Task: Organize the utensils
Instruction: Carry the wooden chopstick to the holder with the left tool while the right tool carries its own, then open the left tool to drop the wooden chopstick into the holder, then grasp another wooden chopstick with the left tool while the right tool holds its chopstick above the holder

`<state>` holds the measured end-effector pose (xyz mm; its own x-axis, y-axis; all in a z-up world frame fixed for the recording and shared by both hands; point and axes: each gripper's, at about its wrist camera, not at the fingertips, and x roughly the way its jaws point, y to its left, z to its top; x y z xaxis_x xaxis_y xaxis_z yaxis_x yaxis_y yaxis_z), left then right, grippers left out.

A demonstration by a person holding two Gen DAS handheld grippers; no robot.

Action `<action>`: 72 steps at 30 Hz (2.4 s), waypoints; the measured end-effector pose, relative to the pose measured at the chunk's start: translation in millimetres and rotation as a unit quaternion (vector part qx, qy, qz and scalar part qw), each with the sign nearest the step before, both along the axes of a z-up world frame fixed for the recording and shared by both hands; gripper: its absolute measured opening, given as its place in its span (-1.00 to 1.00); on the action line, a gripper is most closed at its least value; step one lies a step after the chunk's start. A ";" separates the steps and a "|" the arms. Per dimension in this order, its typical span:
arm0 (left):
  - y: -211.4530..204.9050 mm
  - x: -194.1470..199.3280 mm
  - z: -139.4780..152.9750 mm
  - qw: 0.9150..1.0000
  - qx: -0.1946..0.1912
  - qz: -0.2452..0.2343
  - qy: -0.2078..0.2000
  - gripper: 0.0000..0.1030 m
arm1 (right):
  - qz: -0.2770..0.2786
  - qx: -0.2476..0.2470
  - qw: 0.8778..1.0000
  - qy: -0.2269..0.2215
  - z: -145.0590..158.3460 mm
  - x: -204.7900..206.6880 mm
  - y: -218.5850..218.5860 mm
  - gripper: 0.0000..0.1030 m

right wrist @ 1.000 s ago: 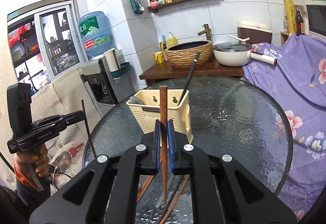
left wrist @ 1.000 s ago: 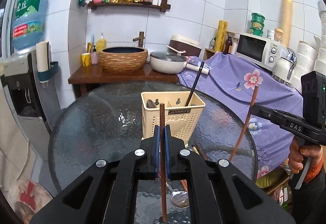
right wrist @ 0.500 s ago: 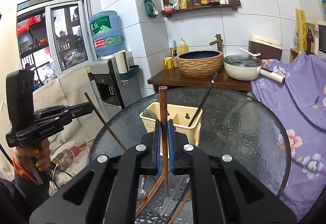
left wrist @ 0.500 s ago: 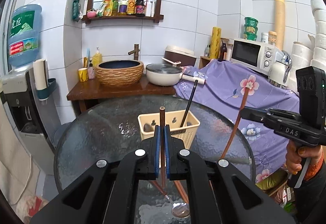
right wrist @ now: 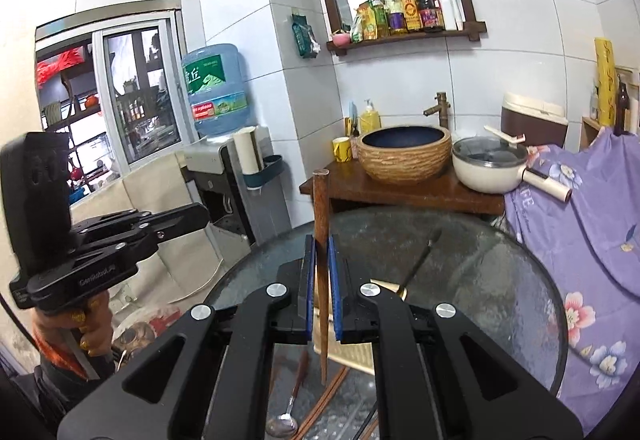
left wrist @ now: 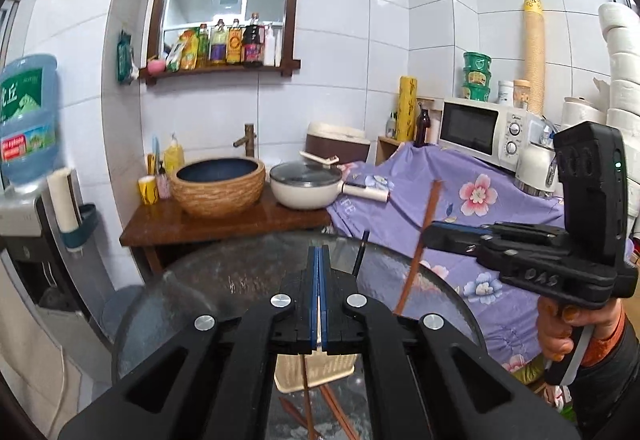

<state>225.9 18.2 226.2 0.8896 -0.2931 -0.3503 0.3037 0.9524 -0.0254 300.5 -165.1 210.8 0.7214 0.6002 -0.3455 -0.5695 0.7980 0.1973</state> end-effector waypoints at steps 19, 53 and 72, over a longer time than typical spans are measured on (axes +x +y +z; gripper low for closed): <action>-0.3 31.5 -201.3 0.980 0.034 0.004 0.196 -0.06 | -0.061 -0.013 0.998 0.020 -102.1 -2.1 -7.7 -0.86; -112.2 51.9 -282.2 0.890 0.299 -0.201 0.281 -0.80 | -0.089 -0.006 0.996 0.009 -82.5 -23.7 -44.8 -0.86; -32.7 7.3 -132.2 0.975 0.153 -0.104 0.122 -0.89 | -0.068 0.009 0.998 -0.010 -49.7 -30.6 -48.8 -0.86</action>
<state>233.2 -14.5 94.0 0.7016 -0.3076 -0.6428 0.5122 0.8448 0.1548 269.9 -213.9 161.1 0.8035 0.5018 -0.3201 -0.4597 0.8648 0.2018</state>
